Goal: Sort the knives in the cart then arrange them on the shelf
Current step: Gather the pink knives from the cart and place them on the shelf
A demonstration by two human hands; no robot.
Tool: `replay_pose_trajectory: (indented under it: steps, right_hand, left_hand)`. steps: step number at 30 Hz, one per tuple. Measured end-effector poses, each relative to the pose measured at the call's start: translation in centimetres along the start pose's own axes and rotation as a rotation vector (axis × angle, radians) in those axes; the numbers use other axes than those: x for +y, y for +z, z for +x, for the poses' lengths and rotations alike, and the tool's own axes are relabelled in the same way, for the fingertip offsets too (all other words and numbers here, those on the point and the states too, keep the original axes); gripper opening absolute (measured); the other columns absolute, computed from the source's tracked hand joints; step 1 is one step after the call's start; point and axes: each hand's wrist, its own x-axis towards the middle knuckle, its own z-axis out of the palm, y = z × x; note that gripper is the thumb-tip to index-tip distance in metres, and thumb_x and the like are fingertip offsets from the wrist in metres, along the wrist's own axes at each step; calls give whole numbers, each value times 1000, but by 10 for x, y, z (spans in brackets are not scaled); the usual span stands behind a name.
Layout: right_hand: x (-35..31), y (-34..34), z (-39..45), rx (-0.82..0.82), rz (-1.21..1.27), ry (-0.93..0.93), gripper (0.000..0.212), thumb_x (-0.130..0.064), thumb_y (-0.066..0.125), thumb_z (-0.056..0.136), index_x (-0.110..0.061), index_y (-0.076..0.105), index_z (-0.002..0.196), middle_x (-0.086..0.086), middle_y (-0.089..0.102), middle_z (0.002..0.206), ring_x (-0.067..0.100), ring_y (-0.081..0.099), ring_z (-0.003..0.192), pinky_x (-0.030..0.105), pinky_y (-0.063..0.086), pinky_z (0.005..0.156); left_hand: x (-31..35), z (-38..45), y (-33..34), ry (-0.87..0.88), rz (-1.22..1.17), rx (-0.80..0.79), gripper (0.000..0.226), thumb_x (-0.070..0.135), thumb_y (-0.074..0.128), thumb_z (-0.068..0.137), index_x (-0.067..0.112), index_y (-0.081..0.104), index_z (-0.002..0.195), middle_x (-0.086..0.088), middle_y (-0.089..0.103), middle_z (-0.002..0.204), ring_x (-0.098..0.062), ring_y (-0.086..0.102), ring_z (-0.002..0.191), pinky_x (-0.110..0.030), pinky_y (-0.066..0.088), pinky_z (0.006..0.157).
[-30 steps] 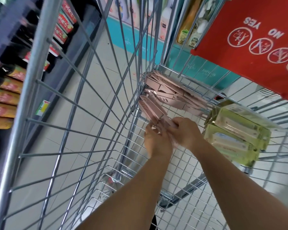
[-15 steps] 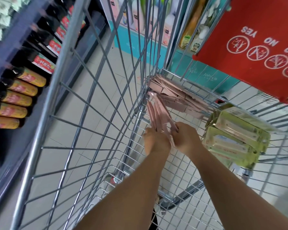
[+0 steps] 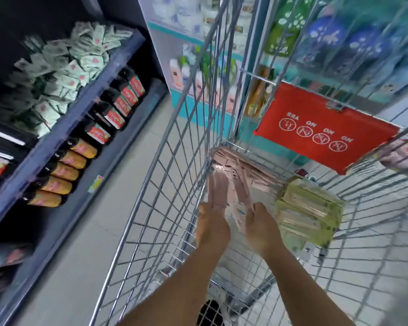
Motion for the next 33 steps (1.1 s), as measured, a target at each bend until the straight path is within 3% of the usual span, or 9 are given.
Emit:
replay_pose_trajectory:
  steps: [3,5,10,13,19,21,24,27,33]
  right_hand:
    - [-22,-17,-28,91,85,-58,23,-30,29,103,-13,44,110,3,54,85,25,53,74,31,34,64]
    - [-41,-31,-48,160,130,-103,27,-32,29,103,-14,45,116,1,53,88,22,51,74,30,31,65]
    - [-94,-54,-99,284,248,-220,37,-39,26,102,-19,49,124,5,62,113,25,58,98,29,34,74]
    - [-138,-56,-134,355,290,-312,39,-41,24,102,-23,49,126,-3,59,113,22,56,108,26,33,79]
    - [-248,-10,-203,447,286,-569,27,-26,33,100,-16,49,119,6,60,99,28,58,92,36,43,77]
    - [-287,14,-228,440,253,-633,46,-34,32,93,-14,45,133,8,61,117,28,57,105,35,43,84]
    - [-343,48,-265,426,243,-730,43,-26,44,95,-18,44,138,7,59,127,27,55,114,26,37,83]
    - [-395,79,-296,389,237,-813,43,-13,49,96,-18,45,139,9,59,126,27,55,112,17,28,73]
    - [-483,135,-349,285,158,-975,44,-13,38,97,-23,41,140,9,55,116,18,48,90,19,26,66]
  left_hand:
    - [5,-24,-18,182,-48,13,18,10,40,99,5,41,116,-7,54,101,-14,55,77,-8,37,55]
    - [16,-41,-38,237,-189,55,13,15,41,100,10,41,112,0,52,91,-3,47,66,-7,36,44]
    - [26,-67,-92,385,-428,157,10,31,44,100,24,42,105,2,57,91,-13,55,74,-12,38,52]
    - [22,-82,-144,480,-558,250,9,33,48,98,25,42,98,5,60,86,-16,59,75,-15,40,57]
    - [-32,-102,-277,644,-637,358,11,28,48,98,20,42,95,14,60,74,-11,57,61,-37,50,60]
    - [-59,-105,-324,671,-632,421,12,25,49,98,19,40,91,13,58,71,-7,55,57,-36,49,57]
    - [-104,-115,-393,710,-636,504,16,14,54,94,17,39,88,13,56,74,1,53,59,-19,42,54]
    - [-146,-132,-456,699,-668,545,18,4,55,92,15,41,88,14,57,80,2,56,66,-9,40,55]
    - [-219,-145,-550,624,-628,741,10,15,54,95,17,46,101,6,63,97,-10,58,77,-16,41,57]
